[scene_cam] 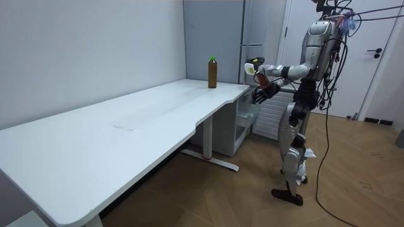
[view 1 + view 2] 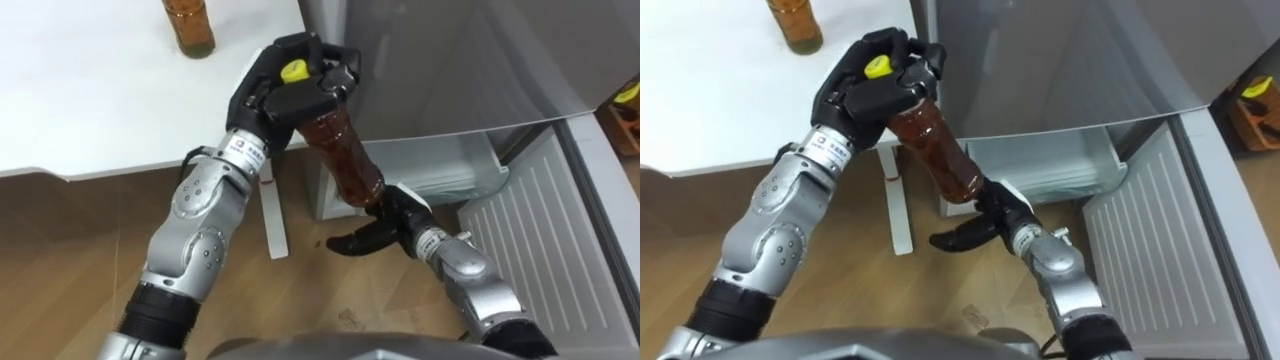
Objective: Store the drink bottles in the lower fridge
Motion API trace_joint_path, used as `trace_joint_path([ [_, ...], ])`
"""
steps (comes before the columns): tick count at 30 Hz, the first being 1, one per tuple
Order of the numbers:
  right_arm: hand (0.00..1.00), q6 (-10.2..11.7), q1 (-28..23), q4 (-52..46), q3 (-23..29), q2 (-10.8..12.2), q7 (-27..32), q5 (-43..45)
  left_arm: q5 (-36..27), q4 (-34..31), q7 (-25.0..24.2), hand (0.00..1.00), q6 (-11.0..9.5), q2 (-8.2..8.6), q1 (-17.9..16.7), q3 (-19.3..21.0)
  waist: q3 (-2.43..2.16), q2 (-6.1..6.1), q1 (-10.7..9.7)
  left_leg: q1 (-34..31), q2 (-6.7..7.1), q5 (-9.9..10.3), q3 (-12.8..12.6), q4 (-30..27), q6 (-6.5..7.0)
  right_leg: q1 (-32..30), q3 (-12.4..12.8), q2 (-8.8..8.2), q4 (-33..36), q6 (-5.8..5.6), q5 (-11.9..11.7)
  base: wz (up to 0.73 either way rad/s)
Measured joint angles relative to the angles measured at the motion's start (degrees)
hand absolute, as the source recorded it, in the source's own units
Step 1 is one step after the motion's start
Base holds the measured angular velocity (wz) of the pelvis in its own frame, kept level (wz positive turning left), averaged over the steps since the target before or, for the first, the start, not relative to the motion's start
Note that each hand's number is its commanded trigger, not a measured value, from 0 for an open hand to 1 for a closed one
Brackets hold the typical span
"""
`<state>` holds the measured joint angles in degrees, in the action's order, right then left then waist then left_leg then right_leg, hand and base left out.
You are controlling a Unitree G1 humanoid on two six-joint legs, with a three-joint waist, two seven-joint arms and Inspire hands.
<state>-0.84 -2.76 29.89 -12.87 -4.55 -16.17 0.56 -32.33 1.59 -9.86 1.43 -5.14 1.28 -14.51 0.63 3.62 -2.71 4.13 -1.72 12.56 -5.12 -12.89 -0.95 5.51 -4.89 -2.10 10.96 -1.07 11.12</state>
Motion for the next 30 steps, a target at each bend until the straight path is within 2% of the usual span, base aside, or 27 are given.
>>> trace_joint_path([
  [5,0.0,-0.1,-0.5,-3.9,0.0,-0.7,-3.3,0.1,0.0,0.1,-1.0,1.0,-0.1,0.01,-1.0,0.2,0.03,-0.06,0.1,-0.5,-0.14,0.0,-0.1,-0.5,0.0,-0.7,0.1,0.02,0.8,0.04,0.0,0.0],
  [7,0.0,-0.5,-0.8,-6.0,-0.5,-1.6,-4.8,0.1,0.4,0.1,-1.0,1.0,-0.1,-0.17,-1.3,0.3,0.23,-0.35,0.4,-0.6,-0.19,0.0,-0.3,-0.5,0.0,-0.9,0.2,0.07,0.9,0.09,-0.1,0.0],
  [11,0.0,-0.6,-0.9,-7.4,-0.7,-2.0,-6.9,-0.1,0.8,0.1,-1.4,1.0,-0.2,-0.47,-1.4,0.2,0.22,-0.32,1.0,-0.7,-0.33,0.0,-0.3,-0.6,0.0,-1.3,0.3,0.18,1.7,0.1,-0.1,0.0],
  [14,0.0,-0.5,-1.0,-10.8,-1.5,-3.5,-10.2,-0.2,3.1,0.1,-2.1,1.0,-0.4,-1.63,-1.5,-0.2,0.36,-0.03,1.1,-0.9,-0.36,0.0,-0.3,-0.8,0.0,-1.4,0.3,0.21,1.8,0.13,-0.1,0.0],
  [17,0.0,-0.1,-1.0,-14.2,-1.6,-3.7,-12.8,-0.2,4.5,0.1,-2.2,1.0,-0.4,-3.39,-1.5,-1.1,0.45,0.55,1.1,-1.1,-0.45,0.0,-0.3,-1.0,-0.01,-1.5,0.4,0.31,1.7,0.15,-0.1,0.0],
  [21,0.0,0.2,-1.1,-15.8,-1.6,-3.9,-14.8,-0.3,7.2,0.1,-2.2,1.0,-0.4,-3.88,-1.8,-1.4,0.4,0.89,1.4,-1.3,-0.45,0.0,-0.3,-1.1,-0.01,-1.6,0.6,0.3,1.8,0.17,-0.1,0.0],
  [25,0.0,0.2,-1.0,-16.9,-1.5,-4.6,-16.5,-0.3,10.2,0.3,-2.2,1.0,-0.6,-4.86,-1.8,-1.4,0.43,0.83,1.3,-1.8,-0.5,0.0,-0.2,-1.4,-0.01,-2.0,0.5,0.34,1.8,0.21,-0.1,0.0],
  [30,0.0,0.2,-1.1,-16.9,-1.5,-5.5,-18.0,-0.2,13.4,0.3,-2.2,1.0,-0.6,-5.2,-1.9,-1.4,0.53,0.66,1.4,-1.8,-0.5,0.0,-0.1,-1.4,-0.01,-2.0,0.6,0.35,1.8,0.28,-0.2,0.0],
])
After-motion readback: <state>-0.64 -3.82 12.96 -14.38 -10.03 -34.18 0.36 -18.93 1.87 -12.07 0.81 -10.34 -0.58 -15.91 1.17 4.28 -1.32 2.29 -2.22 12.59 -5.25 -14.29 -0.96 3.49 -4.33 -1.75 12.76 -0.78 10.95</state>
